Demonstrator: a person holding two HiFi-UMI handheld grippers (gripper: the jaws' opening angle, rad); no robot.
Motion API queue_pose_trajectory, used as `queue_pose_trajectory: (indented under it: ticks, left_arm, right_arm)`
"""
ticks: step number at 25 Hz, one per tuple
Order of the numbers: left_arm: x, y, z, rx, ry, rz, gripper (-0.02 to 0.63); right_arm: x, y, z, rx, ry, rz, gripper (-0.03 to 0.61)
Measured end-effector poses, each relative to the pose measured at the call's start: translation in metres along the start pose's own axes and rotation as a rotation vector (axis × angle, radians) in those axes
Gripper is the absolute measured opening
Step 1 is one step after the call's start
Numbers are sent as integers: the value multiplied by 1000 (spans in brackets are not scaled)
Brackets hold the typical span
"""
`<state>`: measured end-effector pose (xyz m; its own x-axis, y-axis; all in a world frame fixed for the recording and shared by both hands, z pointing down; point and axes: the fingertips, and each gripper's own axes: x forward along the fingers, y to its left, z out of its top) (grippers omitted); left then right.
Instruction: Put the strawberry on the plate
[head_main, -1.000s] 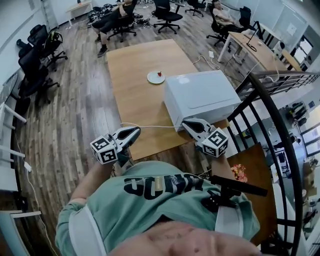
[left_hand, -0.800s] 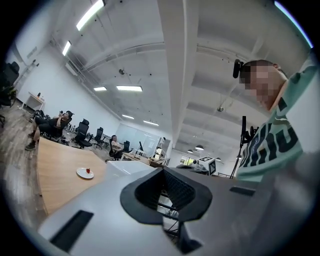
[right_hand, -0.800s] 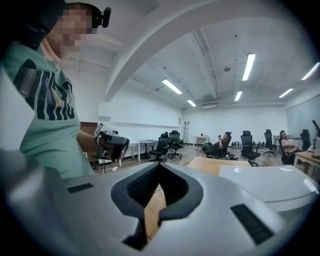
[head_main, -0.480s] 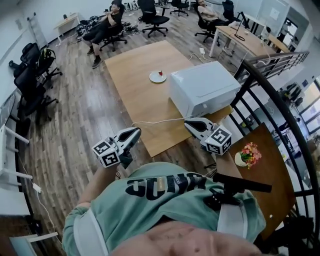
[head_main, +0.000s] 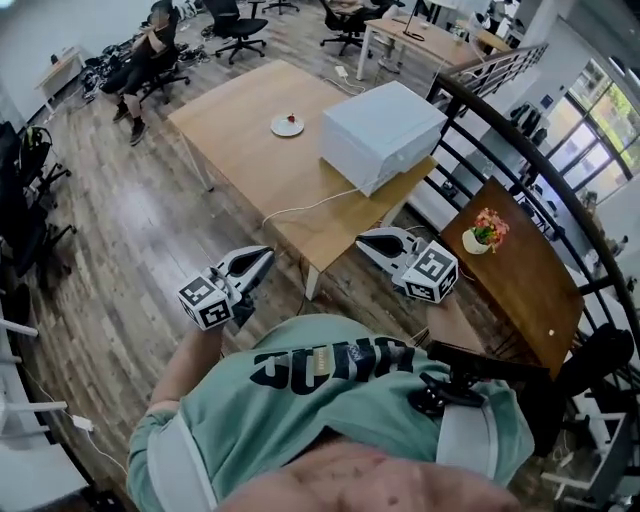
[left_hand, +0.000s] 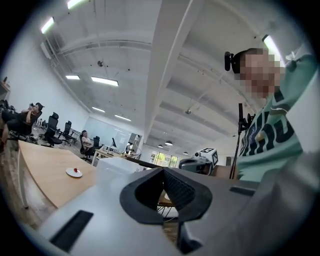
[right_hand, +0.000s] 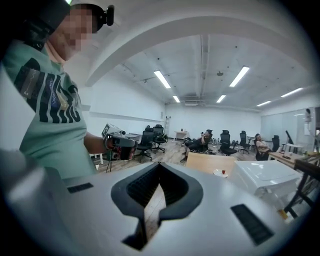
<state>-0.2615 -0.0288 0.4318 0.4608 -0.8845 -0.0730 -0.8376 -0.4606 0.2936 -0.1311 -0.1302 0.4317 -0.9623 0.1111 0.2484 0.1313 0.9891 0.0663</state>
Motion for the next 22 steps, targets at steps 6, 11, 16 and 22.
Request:
queue_pose_trajectory:
  ticks: [6, 11, 16, 22]
  left_arm:
    - [23, -55, -5, -1, 8, -135, 3]
    - [38, -112, -23, 19, 51, -192, 3]
    - [78, -212, -58, -19, 56, -240, 3]
    - [125, -354, -121, -118, 120, -324, 3]
  right_arm:
    - [-65, 21, 1, 27, -17, -136, 8]
    - [-126, 51, -2, 12, -44, -191, 8]
    - [-232, 94, -33, 45, -53, -235, 8]
    - [-359, 153, -100, 153, -58, -261, 8]
